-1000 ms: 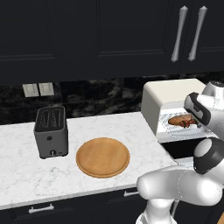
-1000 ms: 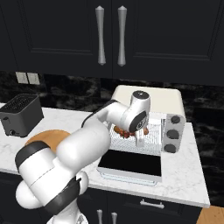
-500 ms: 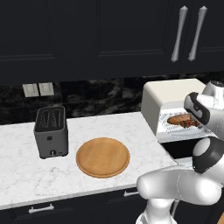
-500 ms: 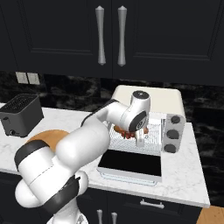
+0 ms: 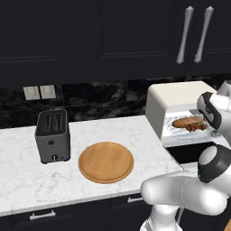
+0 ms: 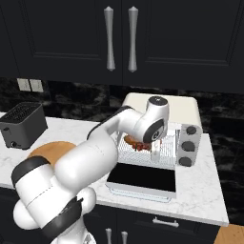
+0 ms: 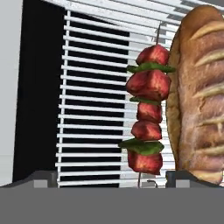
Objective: Pick up the kebab skewer and baguette bread, and place them inside the toaster oven. Close the toaster oven door and start by setting the timer.
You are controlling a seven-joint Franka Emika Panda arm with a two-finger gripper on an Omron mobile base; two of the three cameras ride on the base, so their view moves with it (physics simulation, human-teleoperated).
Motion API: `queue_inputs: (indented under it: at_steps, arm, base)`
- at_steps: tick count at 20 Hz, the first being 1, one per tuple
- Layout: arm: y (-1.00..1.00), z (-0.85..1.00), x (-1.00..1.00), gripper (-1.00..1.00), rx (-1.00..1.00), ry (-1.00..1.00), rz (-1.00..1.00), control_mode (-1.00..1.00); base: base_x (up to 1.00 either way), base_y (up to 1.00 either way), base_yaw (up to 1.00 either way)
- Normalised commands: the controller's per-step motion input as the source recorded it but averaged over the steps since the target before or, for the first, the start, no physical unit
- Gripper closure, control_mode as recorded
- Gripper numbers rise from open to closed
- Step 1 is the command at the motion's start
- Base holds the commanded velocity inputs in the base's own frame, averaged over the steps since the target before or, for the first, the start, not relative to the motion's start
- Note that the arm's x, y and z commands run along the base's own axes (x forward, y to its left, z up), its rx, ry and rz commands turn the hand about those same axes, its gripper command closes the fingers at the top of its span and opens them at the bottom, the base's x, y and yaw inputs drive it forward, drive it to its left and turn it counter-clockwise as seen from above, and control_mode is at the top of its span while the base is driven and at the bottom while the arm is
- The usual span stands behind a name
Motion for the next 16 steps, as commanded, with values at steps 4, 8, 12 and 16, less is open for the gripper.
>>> queue_inputs:
  at_steps: [4,8,12,16]
  arm:
    - [-0.39,0.34,-0.76,-1.0,0.04,0.0,-0.3,-1.0]
    - [-0.01,0.05,-0.79,-1.0,0.08,0.0,-0.46,-1.0]
    - [0.01,0.05,-0.58,-1.0,0.12,0.0,-0.55,-1.0]
    - [0.04,0.0,-0.41,-1.0,0.15,0.0,-0.62,-1.0]
  base:
    - [0.0,0.0,0.0]
    - [0.0,0.0,0.0]
    - [0.0,0.0,0.0]
    - [0.0,0.0,0.0]
